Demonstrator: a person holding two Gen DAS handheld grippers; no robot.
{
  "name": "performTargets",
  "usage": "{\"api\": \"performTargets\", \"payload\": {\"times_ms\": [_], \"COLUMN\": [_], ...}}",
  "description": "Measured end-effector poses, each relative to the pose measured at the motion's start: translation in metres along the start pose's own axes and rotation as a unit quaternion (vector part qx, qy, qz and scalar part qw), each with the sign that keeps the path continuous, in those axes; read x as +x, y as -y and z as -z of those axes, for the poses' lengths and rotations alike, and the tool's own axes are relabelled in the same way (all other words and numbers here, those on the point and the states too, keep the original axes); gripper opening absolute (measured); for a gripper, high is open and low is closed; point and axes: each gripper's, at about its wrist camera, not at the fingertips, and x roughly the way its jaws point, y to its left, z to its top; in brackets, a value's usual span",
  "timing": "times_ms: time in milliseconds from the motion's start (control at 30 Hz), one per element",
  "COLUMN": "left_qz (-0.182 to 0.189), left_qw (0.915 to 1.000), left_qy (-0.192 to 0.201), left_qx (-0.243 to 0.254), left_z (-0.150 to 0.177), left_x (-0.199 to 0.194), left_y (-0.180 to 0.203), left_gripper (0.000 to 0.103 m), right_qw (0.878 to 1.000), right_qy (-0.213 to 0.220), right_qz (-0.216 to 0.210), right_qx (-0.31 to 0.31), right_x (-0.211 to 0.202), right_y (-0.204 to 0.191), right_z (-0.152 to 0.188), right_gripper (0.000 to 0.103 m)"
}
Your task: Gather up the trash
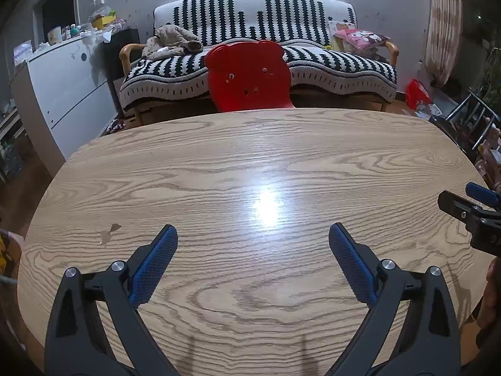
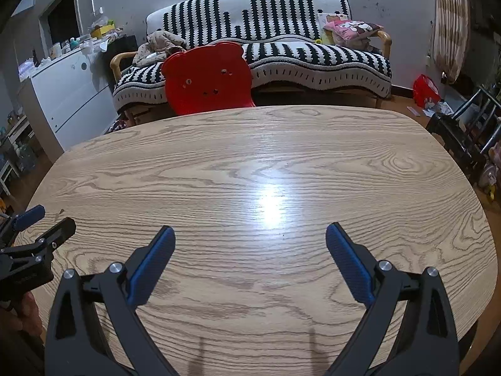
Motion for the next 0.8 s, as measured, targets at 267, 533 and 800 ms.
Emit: {"api": "performTargets", "payload": {"times_ms": [267, 533, 800], "left_qz": [0.0, 0.0, 0.002], "left_qw": [1.0, 1.0, 1.0], "left_qy": [-0.002, -0.002, -0.003], "left_qx": [0.005, 0.004, 0.006], "left_z": [0.0013, 0.0019, 0.0011], "left_x": [0.0004, -0.0004, 0.0005], "left_y": [0.0025, 0.0034, 0.0051], "left_gripper": [0.094, 0.094, 0.094], "right_qw": [1.0, 1.0, 1.0], "right_qy": [0.0, 0.0, 0.0], "right_qz": [-0.001, 0.0, 0.001], "right_qx": [0.001, 0.0, 0.0], "right_x": [0.0, -0.0001, -0.0002], "right_y": [-0.0001, -0.0009, -0.0013], "right_z": [0.0002, 0.0, 0.0], "right_gripper": [0.093, 0.093, 0.093]}}
